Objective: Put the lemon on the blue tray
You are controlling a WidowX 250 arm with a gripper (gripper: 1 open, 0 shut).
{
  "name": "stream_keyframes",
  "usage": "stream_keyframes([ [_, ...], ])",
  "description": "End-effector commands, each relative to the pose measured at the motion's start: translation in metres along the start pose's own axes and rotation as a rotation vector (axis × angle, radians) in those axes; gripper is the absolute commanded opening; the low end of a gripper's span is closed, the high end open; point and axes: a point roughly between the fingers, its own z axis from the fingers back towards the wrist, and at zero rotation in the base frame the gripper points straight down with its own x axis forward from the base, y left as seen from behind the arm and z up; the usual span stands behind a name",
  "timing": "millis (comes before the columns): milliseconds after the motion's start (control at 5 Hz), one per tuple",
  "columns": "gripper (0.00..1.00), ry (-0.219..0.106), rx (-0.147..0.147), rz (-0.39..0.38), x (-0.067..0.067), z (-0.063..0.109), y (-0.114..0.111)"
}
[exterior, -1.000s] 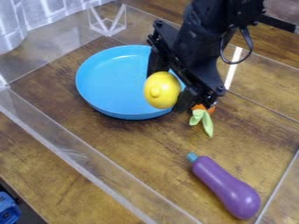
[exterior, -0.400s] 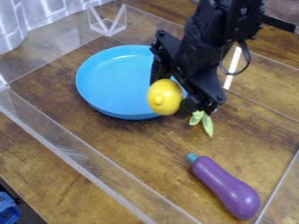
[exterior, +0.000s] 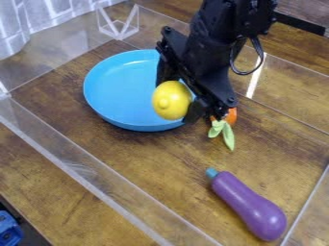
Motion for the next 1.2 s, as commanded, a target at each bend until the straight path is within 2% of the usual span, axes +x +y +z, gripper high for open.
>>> stream_keyframes([
  [0, 0.00, -0.044, 0.010, 0.054, -0.003, 0.022, 0.024],
  [200, 0.00, -0.032, 0.015, 0.071, -0.009, 0.017, 0.032],
  [400, 1.00, -0.023, 0.018, 0.082, -0.013, 0.010, 0.035],
  [600, 1.00, -0.010, 0.024, 0.089, -0.017, 0.003, 0.039],
  [1000, 1.00, -0.014, 0.033, 0.092, -0.021, -0.014, 0.039],
])
